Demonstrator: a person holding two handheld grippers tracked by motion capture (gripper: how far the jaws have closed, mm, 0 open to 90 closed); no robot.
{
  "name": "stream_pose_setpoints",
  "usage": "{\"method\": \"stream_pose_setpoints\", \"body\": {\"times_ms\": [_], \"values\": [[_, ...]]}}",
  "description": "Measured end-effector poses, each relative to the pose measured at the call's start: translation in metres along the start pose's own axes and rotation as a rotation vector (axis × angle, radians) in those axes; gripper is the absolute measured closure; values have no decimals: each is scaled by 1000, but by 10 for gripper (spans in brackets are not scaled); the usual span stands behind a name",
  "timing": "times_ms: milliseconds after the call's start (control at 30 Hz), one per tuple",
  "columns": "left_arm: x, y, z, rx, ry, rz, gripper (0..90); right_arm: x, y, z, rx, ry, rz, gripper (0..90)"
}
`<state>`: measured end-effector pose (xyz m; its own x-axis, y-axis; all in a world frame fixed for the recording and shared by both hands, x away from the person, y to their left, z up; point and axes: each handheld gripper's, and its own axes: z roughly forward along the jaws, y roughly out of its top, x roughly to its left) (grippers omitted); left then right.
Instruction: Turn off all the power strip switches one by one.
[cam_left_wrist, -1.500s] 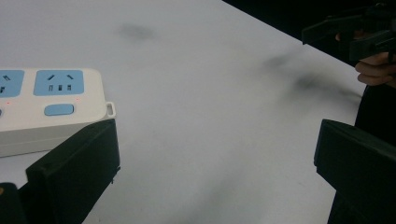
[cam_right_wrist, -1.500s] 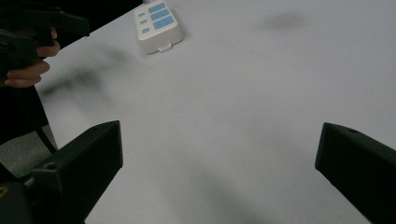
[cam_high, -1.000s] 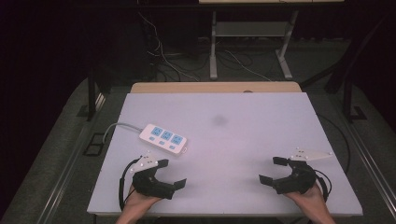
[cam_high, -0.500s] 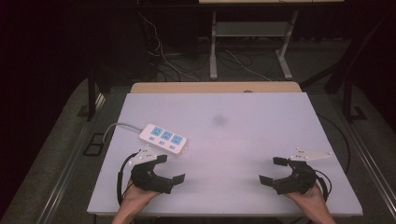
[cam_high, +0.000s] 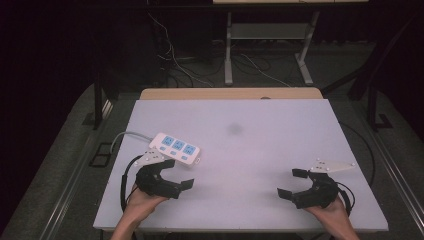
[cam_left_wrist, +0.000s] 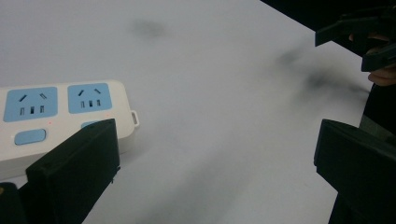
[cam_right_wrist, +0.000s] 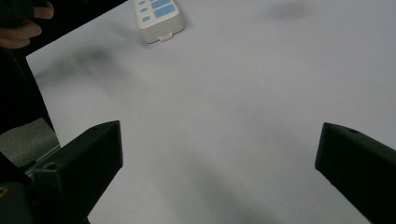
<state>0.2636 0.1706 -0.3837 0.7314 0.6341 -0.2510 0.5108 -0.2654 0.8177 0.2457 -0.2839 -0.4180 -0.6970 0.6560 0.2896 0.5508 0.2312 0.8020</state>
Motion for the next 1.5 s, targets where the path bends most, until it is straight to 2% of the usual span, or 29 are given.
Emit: {"method": "stream_pose_setpoints", "body": {"times_ms": [433, 800, 1133, 1500], "values": [[11, 17, 1, 33, 6, 11, 0, 0, 0, 0, 2, 3, -1, 7], [30, 31, 3, 65, 29, -7, 0, 0, -1, 0, 5, 0, -2, 7], [38, 41, 5, 91, 35, -7, 0, 1, -1, 1, 10, 1, 0, 7], [42, 52, 13, 150, 41, 27, 7, 1, -1, 1, 15, 2, -3, 7]]}}
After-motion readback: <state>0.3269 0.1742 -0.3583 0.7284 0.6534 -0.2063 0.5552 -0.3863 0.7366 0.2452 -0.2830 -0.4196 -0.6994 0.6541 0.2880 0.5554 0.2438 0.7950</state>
